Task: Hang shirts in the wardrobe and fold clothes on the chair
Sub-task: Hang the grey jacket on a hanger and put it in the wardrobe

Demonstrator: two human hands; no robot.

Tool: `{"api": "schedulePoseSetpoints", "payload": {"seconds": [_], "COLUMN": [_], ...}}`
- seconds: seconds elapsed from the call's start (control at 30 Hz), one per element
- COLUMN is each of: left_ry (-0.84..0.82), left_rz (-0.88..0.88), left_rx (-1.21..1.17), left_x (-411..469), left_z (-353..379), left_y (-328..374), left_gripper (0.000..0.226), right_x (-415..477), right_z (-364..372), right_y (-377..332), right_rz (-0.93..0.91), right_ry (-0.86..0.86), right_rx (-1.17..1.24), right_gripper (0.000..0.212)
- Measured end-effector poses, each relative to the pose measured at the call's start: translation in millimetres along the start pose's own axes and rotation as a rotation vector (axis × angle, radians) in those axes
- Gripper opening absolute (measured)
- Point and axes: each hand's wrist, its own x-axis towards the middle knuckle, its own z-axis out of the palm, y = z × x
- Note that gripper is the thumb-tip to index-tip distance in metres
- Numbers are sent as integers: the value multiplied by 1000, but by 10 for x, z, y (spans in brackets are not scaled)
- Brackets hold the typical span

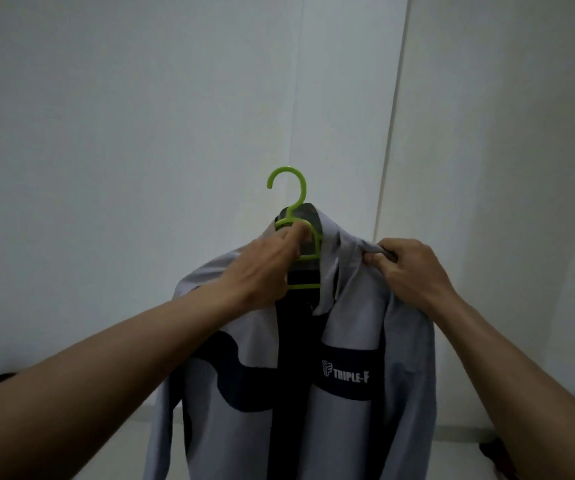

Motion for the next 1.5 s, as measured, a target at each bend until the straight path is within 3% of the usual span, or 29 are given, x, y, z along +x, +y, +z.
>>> {"api": "schedulePoseSetpoints", "payload": {"seconds": [0.1, 0.17, 0.27, 0.37, 0.43, 0.53, 0.73, 0.87, 0.97, 1.17, 1.27, 1.33, 1.4, 1.5], "left_ry": [103, 175, 53, -136, -119, -205, -242, -223, -215, -203, -252, -324, -446, -548], "left_rz": [-157, -311, -454, -406, -391, -385, -351, -391, -386, -360, -406, -405, -411, -449], "left_rx": [2, -66, -253, -276, -327, -398, -403, -463, -482, -322, -509, -353, -109, 35], "left_x": [-74, -26, 122, 242, 275, 330, 434, 401, 425, 550, 480, 348, 181, 49], "left_z": [-35, -161, -281, -209, -190, -192, -168, -232, -223, -129, -260, -340, -345, -298], "left_y": [-77, -201, -401, -556, -622, -582, -484, -568, -539, -298, -337, -510, -737, -885], "left_gripper": [56, 73, 88, 34, 21, 28, 41, 38, 24, 31, 71, 95, 86, 65], "right_x": [-10, -21, -19, 22, 77, 146, 177, 145, 131, 49, 53, 64, 63, 70], "right_z": [-28, -73, -122, -176, -237, -285, -98, -322, -344, -139, -236, -360, -477, -574], "right_y": [56, 109, 115, 136, 110, 61, -110, 67, 237, 206, 248, 334, 418, 488], "right_rz": [0, 14, 14, 11, 9, -23, -110, 60, 57, 24, 45, 57, 68, 56], "right_ry": [26, 38, 30, 8, -78, -202, -109, -321, -406, -190, -90, -69, -88, -129], "right_rx": [22, 49, 107, 140, 109, 8, -25, 145, 64, 150, 155, 185, 210, 225], "right_gripper": [39, 39, 34, 34, 37, 36, 31, 32, 33, 44, 47, 46, 45, 45]}}
